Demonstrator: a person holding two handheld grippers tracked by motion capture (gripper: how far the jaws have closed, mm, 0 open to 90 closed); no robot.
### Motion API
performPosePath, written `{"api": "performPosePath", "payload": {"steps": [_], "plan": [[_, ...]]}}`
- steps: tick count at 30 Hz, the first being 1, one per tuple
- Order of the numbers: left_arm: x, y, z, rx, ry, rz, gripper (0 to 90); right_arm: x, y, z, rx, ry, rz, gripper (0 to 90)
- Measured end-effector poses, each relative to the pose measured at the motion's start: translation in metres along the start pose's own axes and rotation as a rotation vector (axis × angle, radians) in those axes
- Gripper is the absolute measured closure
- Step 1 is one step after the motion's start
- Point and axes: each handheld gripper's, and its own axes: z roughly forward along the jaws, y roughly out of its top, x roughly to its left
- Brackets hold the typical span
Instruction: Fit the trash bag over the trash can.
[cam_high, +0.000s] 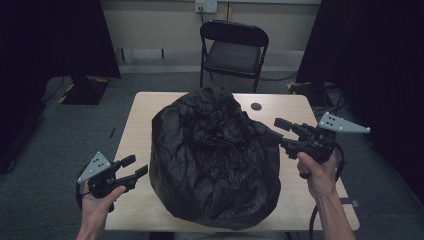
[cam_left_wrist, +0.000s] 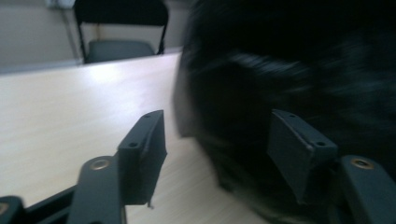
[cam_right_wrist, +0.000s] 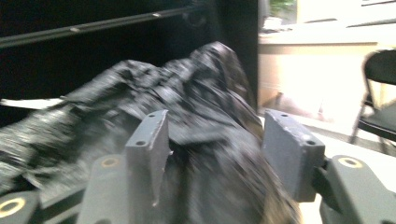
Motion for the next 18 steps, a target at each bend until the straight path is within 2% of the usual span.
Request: {"api": "performPosePath", "payload": {"steps": [3,6,11,13,14,15,18], "plan": [[-0.009,0.007,-0.008,-0.054,-0.051,-0.014,35.2,-0.002,-0.008,-0.005,0.009,-0.063,0.009,29.9],[-0.018,0.014,-0.014,-0.073,-0.098,-0.023,28.8,-0.001,-0.015,-0.007,0.014,-0.087,0.006,28.2],[-0.036,0.019,-0.014,-0.076,-0.199,-0.007,16.5,-0.003,-0.024,-0.006,0.029,-0.053,0.011,41.4],[-0.044,0.021,-0.012,-0.096,-0.243,-0.024,15.3,-0.003,-0.027,-0.004,0.035,-0.053,0.009,46.4],[-0.046,0.022,-0.011,-0.100,-0.245,-0.022,15.1,-0.003,-0.028,-0.002,0.041,-0.049,0.014,48.8],[-0.050,0.023,-0.011,-0.106,-0.251,-0.009,15.1,-0.004,-0.029,-0.001,0.045,-0.051,0.015,50.5],[-0.060,0.027,-0.008,-0.126,-0.301,0.031,15.1,-0.006,-0.033,0.003,0.048,-0.053,0.021,60.8]]}}
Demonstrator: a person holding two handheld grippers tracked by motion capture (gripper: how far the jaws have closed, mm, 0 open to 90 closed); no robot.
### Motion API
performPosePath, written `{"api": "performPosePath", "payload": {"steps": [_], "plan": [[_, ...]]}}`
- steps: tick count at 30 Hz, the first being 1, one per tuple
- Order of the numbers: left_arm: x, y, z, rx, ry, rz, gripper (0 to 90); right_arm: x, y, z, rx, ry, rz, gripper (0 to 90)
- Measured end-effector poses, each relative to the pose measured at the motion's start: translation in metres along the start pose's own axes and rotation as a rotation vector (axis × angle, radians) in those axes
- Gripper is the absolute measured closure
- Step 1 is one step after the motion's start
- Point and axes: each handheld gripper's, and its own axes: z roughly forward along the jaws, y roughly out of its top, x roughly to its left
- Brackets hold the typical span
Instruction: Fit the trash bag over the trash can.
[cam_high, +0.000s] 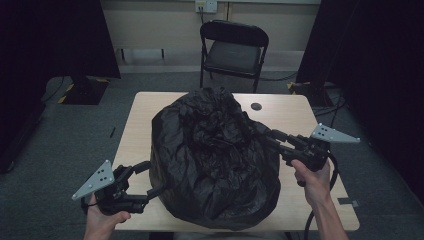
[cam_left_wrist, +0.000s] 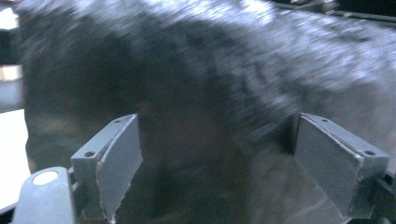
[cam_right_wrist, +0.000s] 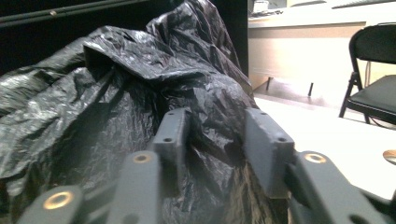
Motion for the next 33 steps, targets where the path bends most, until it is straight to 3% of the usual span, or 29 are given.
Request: {"api": "performPosePath", "payload": {"steps": [3,5,7,9,11,14,16,21,24,30,33], "plan": [[-0.004,0.001,0.007,0.004,-0.014,0.012,15.1,0.000,-0.003,0.003,0.016,-0.005,-0.014,70.5],[-0.004,0.000,0.012,0.008,-0.027,-0.018,15.1,0.000,-0.004,0.005,0.030,-0.005,-0.020,75.9],[-0.006,-0.001,0.017,0.030,-0.008,0.009,15.3,0.000,-0.006,0.007,0.040,-0.008,-0.030,78.2],[-0.004,-0.002,0.020,0.040,-0.016,0.006,16.7,0.001,-0.007,0.008,0.043,-0.002,-0.033,81.6],[-0.004,-0.004,0.021,0.039,-0.031,0.021,30.0,0.001,-0.008,0.009,0.048,0.001,-0.035,85.7],[-0.005,-0.005,0.017,0.039,-0.020,0.034,42.8,0.001,-0.010,0.009,0.047,0.005,-0.039,90.0],[-0.001,-0.006,0.012,0.034,-0.058,0.009,65.5,-0.001,-0.011,0.008,0.043,0.002,-0.036,90.0],[0.000,-0.011,0.008,0.067,-0.032,0.009,88.0,-0.003,-0.018,0.009,0.055,-0.012,-0.032,90.0],[0.002,-0.017,0.008,0.094,-0.043,0.000,90.0,-0.006,-0.022,0.008,0.067,-0.023,-0.025,90.0],[0.000,-0.033,0.015,0.216,-0.012,0.046,90.0,-0.013,-0.039,0.007,0.097,-0.034,-0.017,90.0],[0.001,-0.040,0.019,0.241,-0.015,0.040,90.0,-0.013,-0.049,0.010,0.130,-0.050,-0.027,90.0]]}}
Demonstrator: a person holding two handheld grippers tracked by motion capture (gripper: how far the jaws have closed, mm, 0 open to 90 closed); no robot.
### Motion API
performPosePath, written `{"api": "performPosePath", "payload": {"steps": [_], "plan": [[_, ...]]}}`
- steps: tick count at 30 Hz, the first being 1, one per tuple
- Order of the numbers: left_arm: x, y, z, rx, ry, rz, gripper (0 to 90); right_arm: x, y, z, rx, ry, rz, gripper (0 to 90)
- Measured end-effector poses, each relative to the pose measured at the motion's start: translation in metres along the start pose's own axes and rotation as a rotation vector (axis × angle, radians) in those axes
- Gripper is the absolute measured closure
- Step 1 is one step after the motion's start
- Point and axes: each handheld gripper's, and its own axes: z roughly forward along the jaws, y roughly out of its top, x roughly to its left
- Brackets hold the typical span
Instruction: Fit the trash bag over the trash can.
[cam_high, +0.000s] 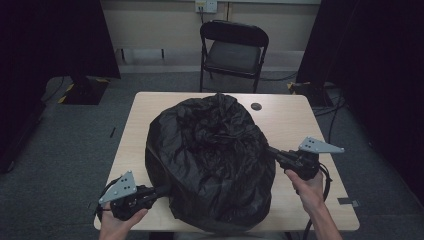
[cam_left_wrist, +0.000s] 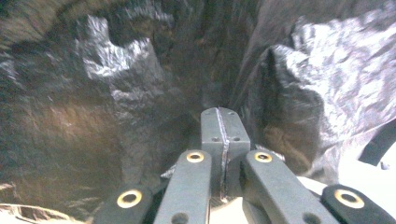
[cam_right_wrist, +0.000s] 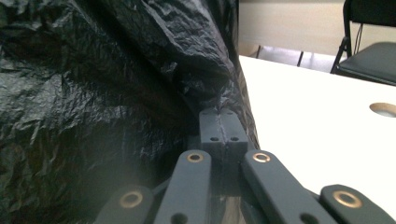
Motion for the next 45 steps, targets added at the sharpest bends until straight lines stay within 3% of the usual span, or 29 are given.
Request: {"api": "performPosePath", "payload": {"steps": [6,11,13,16,22,25,28,31,34,39,41,43,45], "plan": [[0.004,-0.007,0.003,0.017,0.006,-0.014,90.0,-0.005,-0.023,0.015,0.061,-0.034,0.000,90.0],[0.005,-0.009,-0.001,0.010,0.006,-0.015,83.1,-0.005,-0.027,0.021,0.062,-0.036,0.003,90.0],[0.004,-0.006,-0.008,-0.025,0.009,-0.020,68.4,-0.003,-0.024,0.019,0.047,-0.036,-0.005,81.3],[0.003,0.002,-0.020,-0.077,0.021,-0.007,56.3,0.001,-0.018,0.013,0.023,-0.025,-0.005,70.6],[0.011,0.021,-0.043,-0.162,0.137,0.011,26.2,0.007,-0.008,0.004,-0.004,-0.031,-0.009,55.6],[0.021,0.030,-0.046,-0.196,0.155,-0.005,14.5,0.008,-0.003,0.000,-0.029,-0.024,-0.006,53.1],[0.031,0.037,-0.043,-0.210,0.165,0.006,15.2,0.010,0.000,-0.001,-0.039,-0.017,-0.005,51.4],[0.036,0.042,-0.037,-0.228,0.099,0.035,15.2,0.010,0.001,0.000,-0.036,-0.012,-0.007,50.3],[0.033,0.046,-0.028,-0.219,0.049,0.084,15.3,0.009,0.000,0.001,-0.038,-0.005,0.000,49.7],[0.023,0.053,-0.015,-0.182,0.031,0.148,17.3,0.009,0.000,0.001,-0.034,-0.002,0.003,49.0],[0.023,0.055,-0.014,-0.179,0.023,0.149,23.9,0.009,0.000,0.001,-0.034,0.001,0.003,49.0],[0.024,0.054,-0.015,-0.176,-0.012,0.145,31.2,0.009,0.000,0.000,-0.034,0.003,0.003,48.9],[0.023,0.053,-0.016,-0.180,-0.047,0.152,47.1,0.009,0.000,0.001,-0.032,0.004,0.004,48.9]]}}
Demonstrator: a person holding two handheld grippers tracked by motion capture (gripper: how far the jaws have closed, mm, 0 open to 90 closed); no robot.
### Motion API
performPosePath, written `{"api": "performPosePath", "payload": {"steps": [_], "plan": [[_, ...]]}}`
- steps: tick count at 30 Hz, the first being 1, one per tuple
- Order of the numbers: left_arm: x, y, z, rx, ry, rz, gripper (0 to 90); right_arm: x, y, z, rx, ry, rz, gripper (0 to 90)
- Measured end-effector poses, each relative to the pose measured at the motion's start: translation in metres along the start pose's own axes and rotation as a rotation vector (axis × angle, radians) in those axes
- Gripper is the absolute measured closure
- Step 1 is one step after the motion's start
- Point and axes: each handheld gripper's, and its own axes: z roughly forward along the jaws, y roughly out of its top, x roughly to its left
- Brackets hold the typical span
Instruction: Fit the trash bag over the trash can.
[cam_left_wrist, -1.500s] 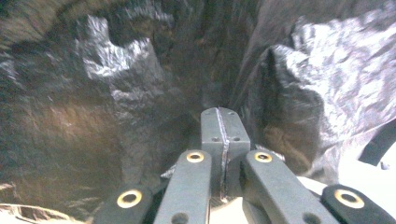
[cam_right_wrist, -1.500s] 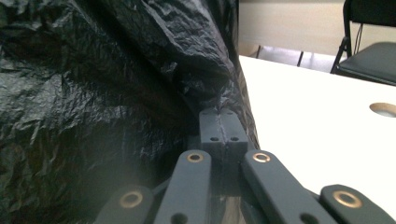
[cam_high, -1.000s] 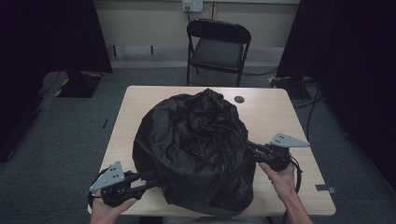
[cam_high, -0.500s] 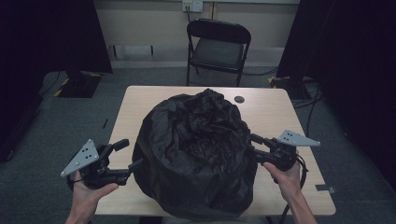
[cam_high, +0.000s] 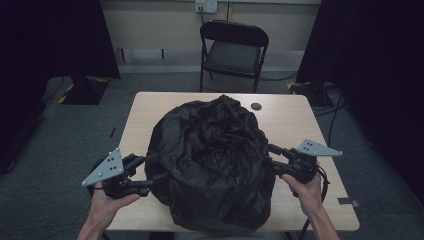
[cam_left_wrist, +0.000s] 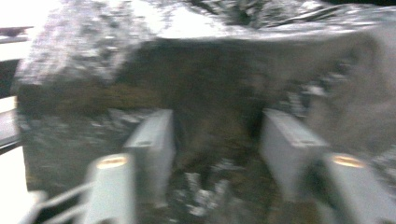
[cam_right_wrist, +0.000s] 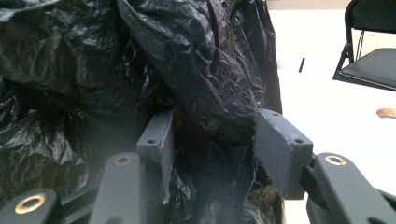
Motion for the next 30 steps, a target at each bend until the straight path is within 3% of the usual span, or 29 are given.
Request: {"api": "performPosePath", "payload": {"steps": [3,6,12,18,24,27,30], "plan": [[0.000,0.000,-0.002,0.016,-0.031,-0.008,62.3,0.000,-0.001,0.001,0.003,0.004,0.001,48.4],[0.000,-0.002,-0.003,0.023,-0.029,-0.032,75.9,0.001,-0.001,0.003,0.005,0.010,0.000,48.4],[0.000,-0.010,0.000,0.022,-0.041,-0.084,90.0,0.004,0.000,0.005,0.010,0.019,-0.008,48.5],[-0.002,-0.024,0.005,0.094,0.008,-0.091,90.0,0.006,-0.003,0.006,0.019,0.040,-0.024,56.5],[0.003,-0.046,0.005,0.163,0.072,-0.124,89.9,0.006,-0.010,0.007,0.038,0.068,-0.038,89.7],[0.007,-0.054,0.004,0.181,0.094,-0.139,86.6,0.009,-0.013,0.010,0.064,0.071,-0.054,90.0],[0.008,-0.058,0.005,0.190,0.113,-0.146,82.5,0.013,-0.020,0.018,0.124,0.057,-0.083,90.0]]}}
